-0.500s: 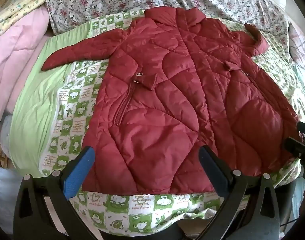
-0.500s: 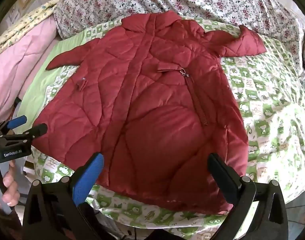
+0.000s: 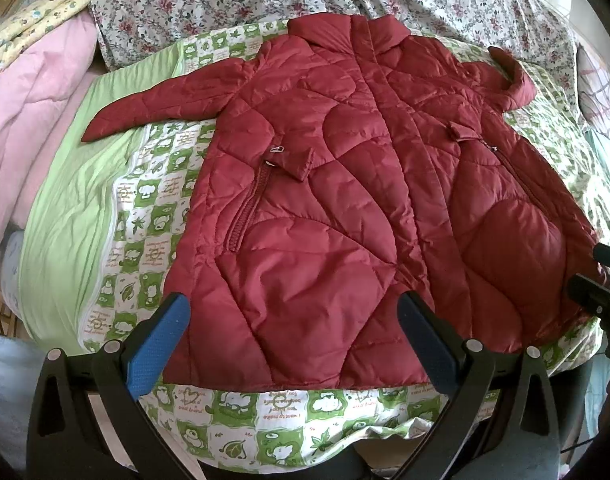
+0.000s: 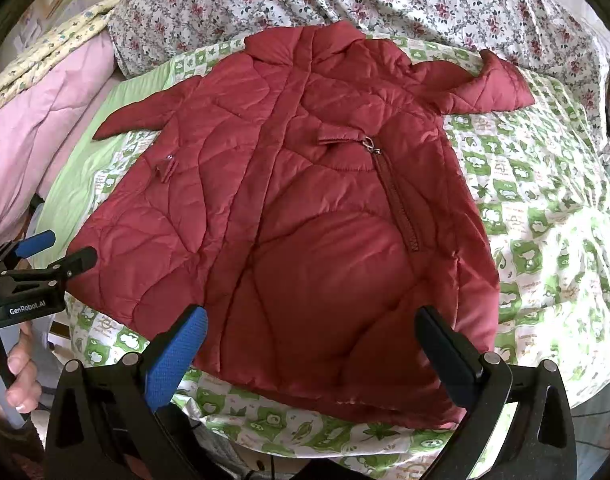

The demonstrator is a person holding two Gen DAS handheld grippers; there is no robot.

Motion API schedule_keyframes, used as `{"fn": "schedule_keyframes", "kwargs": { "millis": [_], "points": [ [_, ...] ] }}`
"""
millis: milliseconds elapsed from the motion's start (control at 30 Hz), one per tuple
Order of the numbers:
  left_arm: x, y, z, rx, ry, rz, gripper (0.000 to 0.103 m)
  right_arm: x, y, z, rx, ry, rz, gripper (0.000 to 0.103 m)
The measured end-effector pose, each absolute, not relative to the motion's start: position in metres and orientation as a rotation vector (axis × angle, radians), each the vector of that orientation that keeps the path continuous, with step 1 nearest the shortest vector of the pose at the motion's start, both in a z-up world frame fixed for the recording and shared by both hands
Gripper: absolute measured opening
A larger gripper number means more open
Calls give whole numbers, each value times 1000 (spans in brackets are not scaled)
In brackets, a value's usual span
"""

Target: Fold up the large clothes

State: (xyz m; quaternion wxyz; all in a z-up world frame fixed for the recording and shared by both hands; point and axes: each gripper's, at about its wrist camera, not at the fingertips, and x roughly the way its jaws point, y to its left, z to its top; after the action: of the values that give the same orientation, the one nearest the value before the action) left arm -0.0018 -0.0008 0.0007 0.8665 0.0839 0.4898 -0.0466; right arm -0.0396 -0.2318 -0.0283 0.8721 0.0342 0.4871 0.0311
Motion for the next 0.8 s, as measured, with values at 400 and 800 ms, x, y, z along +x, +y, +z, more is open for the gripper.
{"fn": "schedule_keyframes", "kwargs": {
  "millis": [400,800],
  "points": [
    [2,-6,-3,178,1018,-99,103,-39,-233,-28,61,1016,61,103],
    [1,-7,-6,187,1024,-99,103,-37,-235,-26,61,1008,59,103]
  ]
}}
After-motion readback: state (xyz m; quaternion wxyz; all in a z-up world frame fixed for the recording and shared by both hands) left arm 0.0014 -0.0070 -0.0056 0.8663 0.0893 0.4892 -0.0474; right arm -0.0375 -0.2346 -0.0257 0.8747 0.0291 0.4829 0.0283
